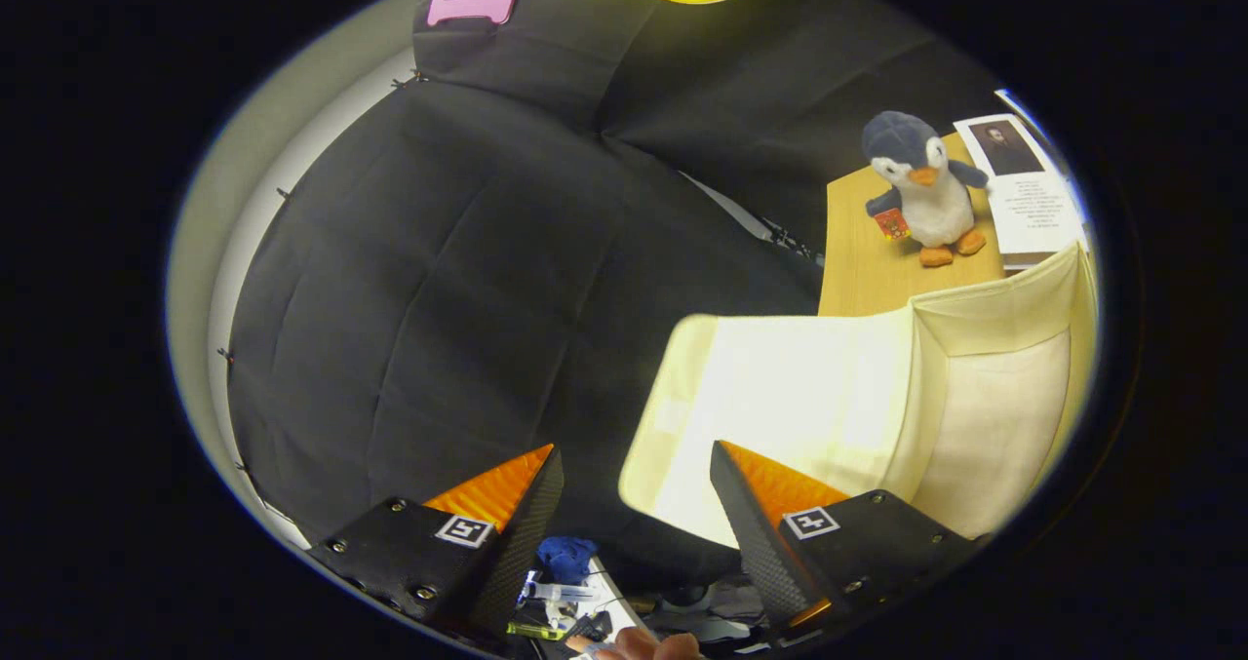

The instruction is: Open the storage box then place both shoes into the box .Put the left shoe in first, then the right shoe, with the right side of both shoes facing outward in a uniform manner.

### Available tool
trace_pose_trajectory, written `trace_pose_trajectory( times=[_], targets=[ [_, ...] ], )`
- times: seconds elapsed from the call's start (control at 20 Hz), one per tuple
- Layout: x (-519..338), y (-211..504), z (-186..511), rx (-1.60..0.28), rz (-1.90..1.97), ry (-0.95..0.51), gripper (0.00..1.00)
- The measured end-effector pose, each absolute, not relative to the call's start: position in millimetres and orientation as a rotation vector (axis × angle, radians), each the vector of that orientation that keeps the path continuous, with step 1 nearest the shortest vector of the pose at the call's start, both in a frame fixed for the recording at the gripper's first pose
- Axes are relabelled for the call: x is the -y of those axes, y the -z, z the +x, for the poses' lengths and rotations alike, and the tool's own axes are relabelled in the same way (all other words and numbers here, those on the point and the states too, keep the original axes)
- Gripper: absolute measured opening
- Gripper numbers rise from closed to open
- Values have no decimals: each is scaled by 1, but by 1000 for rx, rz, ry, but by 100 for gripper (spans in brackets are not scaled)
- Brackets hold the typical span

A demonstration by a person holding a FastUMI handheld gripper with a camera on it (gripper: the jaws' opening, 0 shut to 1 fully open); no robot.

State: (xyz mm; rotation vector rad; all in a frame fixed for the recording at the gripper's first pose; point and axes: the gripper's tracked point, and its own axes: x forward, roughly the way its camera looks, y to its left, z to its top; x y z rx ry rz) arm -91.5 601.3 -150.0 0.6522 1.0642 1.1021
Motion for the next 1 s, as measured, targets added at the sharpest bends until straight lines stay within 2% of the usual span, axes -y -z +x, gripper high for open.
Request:
trace_pose_trajectory(
  times=[0.25, 0.5, 1.0],
  targets=[
    [-554, 148, -84, -1058, 613, -1066, 92],
    [-490, 139, -58, -976, 560, -1003, 92],
    [-323, 168, -4, -856, 417, -733, 96]
  ],
)
